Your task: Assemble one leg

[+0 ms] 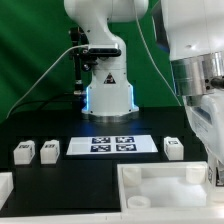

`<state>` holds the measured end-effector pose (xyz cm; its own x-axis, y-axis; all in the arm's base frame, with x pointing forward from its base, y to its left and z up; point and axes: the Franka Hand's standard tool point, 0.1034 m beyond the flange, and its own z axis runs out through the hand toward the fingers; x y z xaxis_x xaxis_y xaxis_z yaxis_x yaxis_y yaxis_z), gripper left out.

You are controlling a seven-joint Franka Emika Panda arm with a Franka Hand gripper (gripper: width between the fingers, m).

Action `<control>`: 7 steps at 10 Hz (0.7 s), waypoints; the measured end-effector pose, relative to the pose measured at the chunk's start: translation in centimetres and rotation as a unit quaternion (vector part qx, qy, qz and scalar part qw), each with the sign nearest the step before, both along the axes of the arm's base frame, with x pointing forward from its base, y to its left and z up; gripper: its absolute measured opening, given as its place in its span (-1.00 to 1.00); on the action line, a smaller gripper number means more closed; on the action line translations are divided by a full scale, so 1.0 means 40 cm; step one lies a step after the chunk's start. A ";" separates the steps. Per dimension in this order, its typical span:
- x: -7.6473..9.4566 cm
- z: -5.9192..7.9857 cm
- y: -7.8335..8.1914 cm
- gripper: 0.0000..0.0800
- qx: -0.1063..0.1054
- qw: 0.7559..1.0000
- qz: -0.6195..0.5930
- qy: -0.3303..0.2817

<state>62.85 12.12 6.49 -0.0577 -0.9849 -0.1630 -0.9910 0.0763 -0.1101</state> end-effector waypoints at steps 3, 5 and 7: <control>-0.006 -0.003 0.007 0.58 -0.016 0.989 0.144 -0.018; -0.012 0.001 0.024 0.62 -0.039 0.947 0.319 -0.027; -0.007 0.000 0.016 0.62 -0.049 0.916 0.396 -0.042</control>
Offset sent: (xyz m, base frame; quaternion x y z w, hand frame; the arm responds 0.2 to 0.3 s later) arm 0.0015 0.0141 0.0035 -0.0297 -0.0237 -0.4667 0.8836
